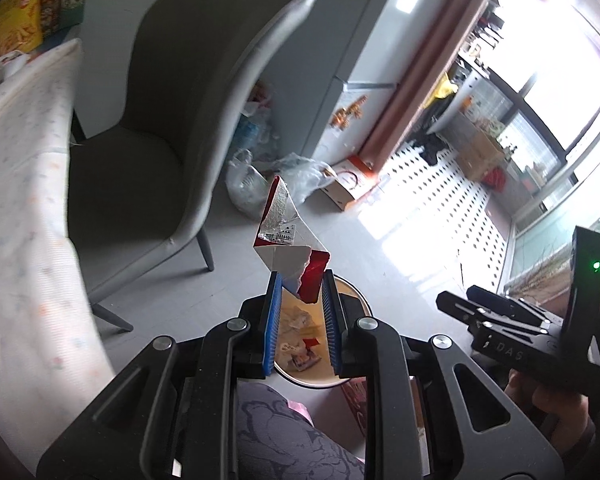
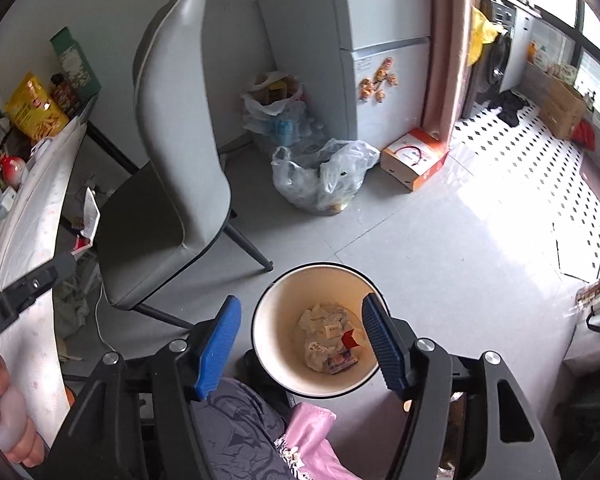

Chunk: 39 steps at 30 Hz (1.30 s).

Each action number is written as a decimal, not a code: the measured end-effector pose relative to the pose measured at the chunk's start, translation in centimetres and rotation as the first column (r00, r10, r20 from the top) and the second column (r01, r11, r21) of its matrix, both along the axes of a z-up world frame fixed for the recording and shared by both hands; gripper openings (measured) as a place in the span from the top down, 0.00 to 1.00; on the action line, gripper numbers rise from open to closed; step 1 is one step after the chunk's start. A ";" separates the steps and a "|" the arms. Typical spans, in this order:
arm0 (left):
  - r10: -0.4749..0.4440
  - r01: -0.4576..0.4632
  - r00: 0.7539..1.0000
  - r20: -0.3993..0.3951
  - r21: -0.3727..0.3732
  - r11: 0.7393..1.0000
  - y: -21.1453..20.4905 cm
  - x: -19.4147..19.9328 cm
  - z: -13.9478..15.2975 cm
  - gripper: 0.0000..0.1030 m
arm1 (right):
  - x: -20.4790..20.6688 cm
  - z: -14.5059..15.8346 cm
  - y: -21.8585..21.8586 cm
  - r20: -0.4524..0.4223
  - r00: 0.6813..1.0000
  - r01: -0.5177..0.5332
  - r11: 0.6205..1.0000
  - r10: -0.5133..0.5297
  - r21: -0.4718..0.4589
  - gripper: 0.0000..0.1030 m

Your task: Collect trash

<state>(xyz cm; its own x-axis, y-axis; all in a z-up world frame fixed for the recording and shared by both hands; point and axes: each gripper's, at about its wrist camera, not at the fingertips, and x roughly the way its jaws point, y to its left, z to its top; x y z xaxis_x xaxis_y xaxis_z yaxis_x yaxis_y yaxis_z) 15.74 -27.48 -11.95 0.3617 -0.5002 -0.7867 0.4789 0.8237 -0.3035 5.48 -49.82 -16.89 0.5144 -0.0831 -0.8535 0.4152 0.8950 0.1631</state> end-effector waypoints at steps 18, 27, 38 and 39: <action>-0.213 0.216 0.974 -0.072 0.043 0.975 -9.1 -1.7 -3.3 0.80 | -5.3 2.8 -5.2 0.053 0.987 0.152 0.988 -0.152 -0.012 0.32; -0.255 0.258 0.965 -0.061 0.067 0.964 -11.8 -1.6 -3.5 0.20 | -7.2 3.2 -7.1 0.063 0.977 0.206 0.979 -0.205 -0.002 0.32; -0.131 0.131 0.991 0.016 0.044 0.990 -6.5 0.2 1.1 0.05 | -6.2 4.3 -5.2 0.103 0.978 0.182 0.983 -0.183 0.012 0.07; -0.121 0.120 0.992 0.023 0.040 0.992 -5.9 0.3 1.8 0.05 | -6.1 4.8 -4.9 0.111 0.977 0.181 0.983 -0.181 0.013 0.07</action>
<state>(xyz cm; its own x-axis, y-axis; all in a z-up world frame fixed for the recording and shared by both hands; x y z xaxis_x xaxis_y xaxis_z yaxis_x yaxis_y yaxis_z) 16.02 -33.41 -10.16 0.3205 -0.5109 -0.7977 0.5823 0.7705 -0.2594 -0.62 -54.75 -12.10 0.5825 -0.1815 -0.7923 0.5497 0.8060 0.2195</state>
